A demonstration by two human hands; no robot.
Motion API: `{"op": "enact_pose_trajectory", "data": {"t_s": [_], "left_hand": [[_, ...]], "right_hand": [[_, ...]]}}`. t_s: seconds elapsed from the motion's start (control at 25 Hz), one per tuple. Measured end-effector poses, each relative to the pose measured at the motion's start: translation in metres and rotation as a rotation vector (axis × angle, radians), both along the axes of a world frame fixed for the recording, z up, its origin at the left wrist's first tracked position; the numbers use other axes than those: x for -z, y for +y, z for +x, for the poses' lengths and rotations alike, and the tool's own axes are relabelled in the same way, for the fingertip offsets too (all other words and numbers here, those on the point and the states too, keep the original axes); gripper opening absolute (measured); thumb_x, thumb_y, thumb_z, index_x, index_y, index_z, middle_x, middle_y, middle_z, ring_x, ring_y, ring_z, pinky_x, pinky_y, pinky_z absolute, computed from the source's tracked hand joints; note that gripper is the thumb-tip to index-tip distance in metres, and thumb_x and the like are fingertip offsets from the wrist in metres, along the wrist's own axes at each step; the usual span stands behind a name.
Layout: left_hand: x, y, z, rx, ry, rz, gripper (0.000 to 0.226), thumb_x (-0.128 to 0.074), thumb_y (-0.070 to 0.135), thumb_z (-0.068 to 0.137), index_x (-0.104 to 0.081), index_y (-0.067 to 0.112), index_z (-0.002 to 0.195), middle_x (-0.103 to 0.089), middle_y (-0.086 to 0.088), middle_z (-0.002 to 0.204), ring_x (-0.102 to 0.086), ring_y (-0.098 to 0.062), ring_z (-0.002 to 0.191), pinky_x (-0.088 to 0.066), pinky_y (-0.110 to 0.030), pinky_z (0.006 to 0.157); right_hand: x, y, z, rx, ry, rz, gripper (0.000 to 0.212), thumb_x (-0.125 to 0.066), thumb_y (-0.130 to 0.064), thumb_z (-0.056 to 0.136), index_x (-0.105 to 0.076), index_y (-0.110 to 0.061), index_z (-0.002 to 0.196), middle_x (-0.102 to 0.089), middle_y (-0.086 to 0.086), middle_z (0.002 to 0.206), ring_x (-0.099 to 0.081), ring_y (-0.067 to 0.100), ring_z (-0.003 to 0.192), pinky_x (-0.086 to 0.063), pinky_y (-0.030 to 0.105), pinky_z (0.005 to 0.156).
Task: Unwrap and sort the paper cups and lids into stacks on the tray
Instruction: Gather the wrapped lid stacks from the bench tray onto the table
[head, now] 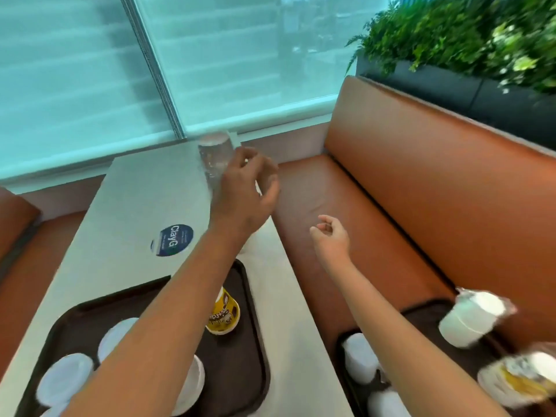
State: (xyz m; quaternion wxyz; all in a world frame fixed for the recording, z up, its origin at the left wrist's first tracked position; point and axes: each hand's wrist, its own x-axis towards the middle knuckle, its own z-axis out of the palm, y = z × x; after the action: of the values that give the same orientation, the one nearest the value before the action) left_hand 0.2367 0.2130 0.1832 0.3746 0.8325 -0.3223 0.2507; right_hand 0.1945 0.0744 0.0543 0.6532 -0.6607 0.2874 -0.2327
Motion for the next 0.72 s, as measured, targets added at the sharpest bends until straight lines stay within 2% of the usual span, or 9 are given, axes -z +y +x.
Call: {"op": "enact_pose_trajectory", "data": {"t_s": [0.08, 0.16, 0.24, 0.32, 0.4, 0.52, 0.6, 0.72], "left_hand": [[0.015, -0.021, -0.038, 0.153, 0.095, 0.011, 0.023, -0.052, 0.028, 0.076, -0.068, 0.015, 0.086, -0.059, -0.001, 0.095, -0.060, -0.018, 0.078, -0.048, -0.027, 0.075], [0.028, -0.040, -0.077, 0.249, 0.189, 0.072, 0.023, -0.052, 0.030, 0.075, -0.069, 0.018, 0.086, -0.059, 0.004, 0.093, -0.059, -0.017, 0.076, -0.051, -0.033, 0.074], [0.038, -0.055, -0.117, 0.353, 0.264, 0.121, 0.015, -0.057, 0.024, 0.078, -0.068, 0.019, 0.087, -0.055, 0.009, 0.090, -0.056, -0.012, 0.073, -0.050, -0.033, 0.075], [0.047, -0.066, -0.149, 0.449, 0.332, 0.113, 0.008, -0.062, 0.020, 0.083, -0.069, 0.019, 0.087, -0.055, 0.010, 0.087, -0.051, -0.007, 0.069, -0.048, -0.028, 0.076], [0.058, -0.079, -0.176, 0.528, 0.405, 0.132, 0.012, -0.060, 0.025, 0.089, -0.069, 0.018, 0.091, -0.058, 0.006, 0.089, -0.051, -0.005, 0.072, -0.044, -0.023, 0.077], [0.082, -0.105, -0.210, 0.586, 0.519, 0.238, 0.021, -0.054, 0.034, 0.093, -0.067, 0.020, 0.098, -0.059, 0.005, 0.096, -0.054, -0.010, 0.089, -0.043, -0.026, 0.083], [0.104, -0.130, -0.224, 0.595, 0.593, 0.308, 0.020, -0.054, 0.035, 0.092, -0.066, 0.021, 0.100, -0.059, 0.003, 0.101, -0.054, -0.011, 0.093, -0.043, -0.027, 0.085], [0.145, -0.175, -0.237, 0.584, 0.715, 0.393, 0.018, -0.058, 0.031, 0.090, -0.065, 0.021, 0.103, -0.057, 0.001, 0.102, -0.053, -0.012, 0.091, -0.044, -0.028, 0.088]], "right_hand": [[-0.011, -0.013, -0.049, 0.036, 0.006, -0.046, 0.028, -0.057, -0.003, 0.088, -0.056, -0.005, 0.115, -0.051, 0.003, 0.091, -0.047, 0.007, 0.065, -0.040, 0.011, 0.055], [-0.015, -0.027, -0.102, 0.086, 0.037, -0.156, 0.026, -0.059, -0.007, 0.087, -0.057, -0.009, 0.113, -0.053, -0.002, 0.090, -0.049, 0.009, 0.072, -0.041, 0.017, 0.066], [-0.011, -0.040, -0.155, 0.141, 0.111, -0.261, 0.024, -0.059, -0.012, 0.087, -0.058, -0.015, 0.110, -0.054, -0.003, 0.092, -0.050, 0.011, 0.081, -0.042, 0.024, 0.076], [0.002, -0.052, -0.199, 0.226, 0.166, -0.289, 0.022, -0.060, -0.013, 0.087, -0.057, -0.018, 0.108, -0.055, -0.002, 0.094, -0.050, 0.013, 0.082, -0.041, 0.026, 0.077], [0.022, -0.063, -0.238, 0.341, 0.185, -0.190, 0.020, -0.058, -0.011, 0.088, -0.055, -0.019, 0.106, -0.054, 0.000, 0.092, -0.050, 0.016, 0.081, -0.039, 0.027, 0.074], [0.067, -0.091, -0.286, 0.469, 0.296, -0.087, 0.020, -0.053, -0.008, 0.088, -0.056, -0.012, 0.108, -0.054, 0.004, 0.094, -0.050, 0.018, 0.084, -0.038, 0.027, 0.071], [0.100, -0.117, -0.311, 0.583, 0.350, -0.054, 0.023, -0.051, -0.005, 0.090, -0.055, -0.003, 0.112, -0.055, 0.009, 0.098, -0.051, 0.022, 0.089, -0.038, 0.028, 0.076], [0.144, -0.160, -0.340, 0.793, 0.427, 0.062, 0.025, -0.047, -0.008, 0.093, -0.050, -0.001, 0.117, -0.056, 0.019, 0.113, -0.053, 0.033, 0.103, -0.040, 0.036, 0.085]]}}
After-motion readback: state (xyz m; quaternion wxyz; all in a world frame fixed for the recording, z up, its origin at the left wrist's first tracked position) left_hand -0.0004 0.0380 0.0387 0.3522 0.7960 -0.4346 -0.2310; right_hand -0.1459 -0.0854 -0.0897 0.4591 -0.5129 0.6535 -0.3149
